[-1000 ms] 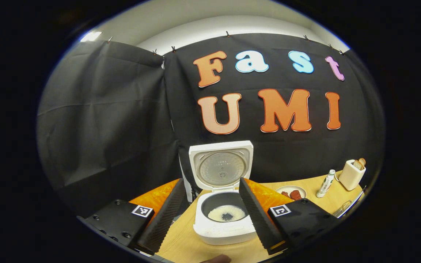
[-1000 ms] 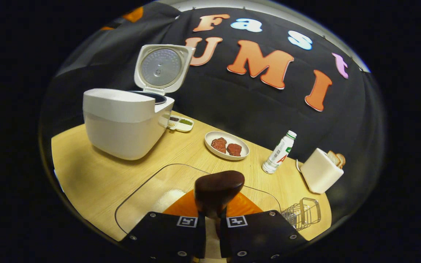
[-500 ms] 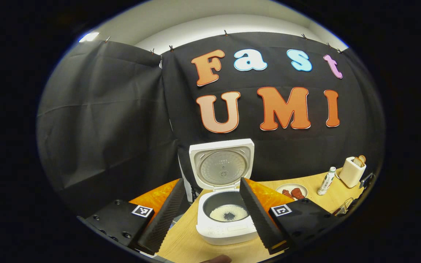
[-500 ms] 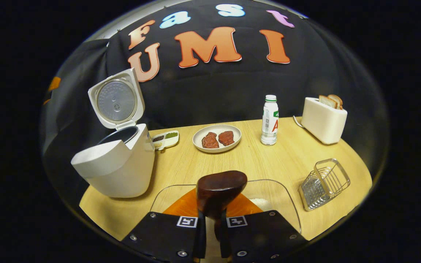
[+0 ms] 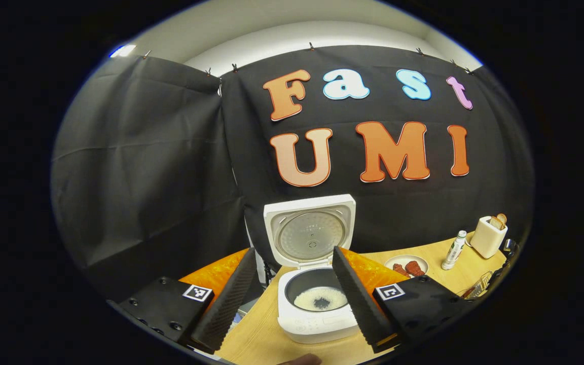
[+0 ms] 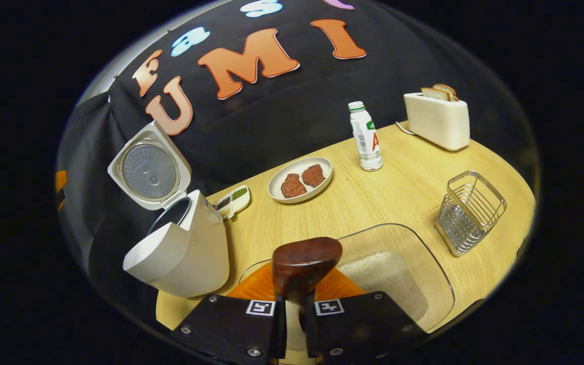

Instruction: Close the left gripper, press the button to open the rice cooker; take a wooden spoon from the chopstick holder with the right hand, scoop a spoonful of rice and pour it into the rice cooker, then put the wooden spoon back into the chopstick holder.

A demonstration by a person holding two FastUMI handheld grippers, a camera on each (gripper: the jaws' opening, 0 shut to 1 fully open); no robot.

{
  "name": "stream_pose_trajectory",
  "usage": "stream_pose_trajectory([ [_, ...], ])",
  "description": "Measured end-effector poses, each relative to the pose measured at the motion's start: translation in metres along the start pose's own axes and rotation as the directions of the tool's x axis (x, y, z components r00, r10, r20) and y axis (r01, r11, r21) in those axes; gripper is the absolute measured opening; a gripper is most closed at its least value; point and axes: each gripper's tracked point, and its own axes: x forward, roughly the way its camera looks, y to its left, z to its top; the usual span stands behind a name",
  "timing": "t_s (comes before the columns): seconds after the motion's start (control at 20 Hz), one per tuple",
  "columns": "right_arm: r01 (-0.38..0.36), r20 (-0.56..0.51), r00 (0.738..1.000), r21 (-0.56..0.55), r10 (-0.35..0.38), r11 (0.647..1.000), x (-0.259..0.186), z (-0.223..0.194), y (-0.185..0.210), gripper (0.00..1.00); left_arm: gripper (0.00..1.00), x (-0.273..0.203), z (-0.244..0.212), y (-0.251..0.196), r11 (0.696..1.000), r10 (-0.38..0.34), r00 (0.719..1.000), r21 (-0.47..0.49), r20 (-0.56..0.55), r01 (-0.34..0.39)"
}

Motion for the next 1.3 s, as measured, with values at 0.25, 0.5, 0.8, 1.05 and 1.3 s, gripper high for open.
stream_pose_trajectory([
  [0.25,0.006,0.022,1.0,0.002,-0.006,1.0,0.0,0.0,0.005,0.14,0.99,0.006,0.0,0.001,1.0,-0.007,1.0,-0.003,0.003,0.007],
  [0.5,-0.028,-0.005,1.0,0.093,0.029,0.995,0.003,-0.001,0.004,0.14,0.99,0.006,0.001,0.003,1.0,-0.012,1.0,0.002,0.008,0.012],
  [0.8,-0.087,-0.071,0.991,0.324,0.116,0.942,0.008,-0.008,-0.004,0.14,0.99,0.008,0.002,-0.001,1.0,-0.014,1.0,-0.004,0.005,0.014],
  [1.05,-0.125,-0.102,0.976,0.466,0.193,0.876,0.008,-0.016,-0.018,0.14,0.99,0.006,0.001,-0.007,1.0,-0.009,1.0,-0.007,-0.002,0.009],
  [1.3,-0.173,-0.059,0.967,0.569,0.25,0.804,0.005,0.004,-0.035,0.14,1.0,0.004,0.005,-0.015,1.0,-0.001,1.0,-0.011,0.0,0.001],
])
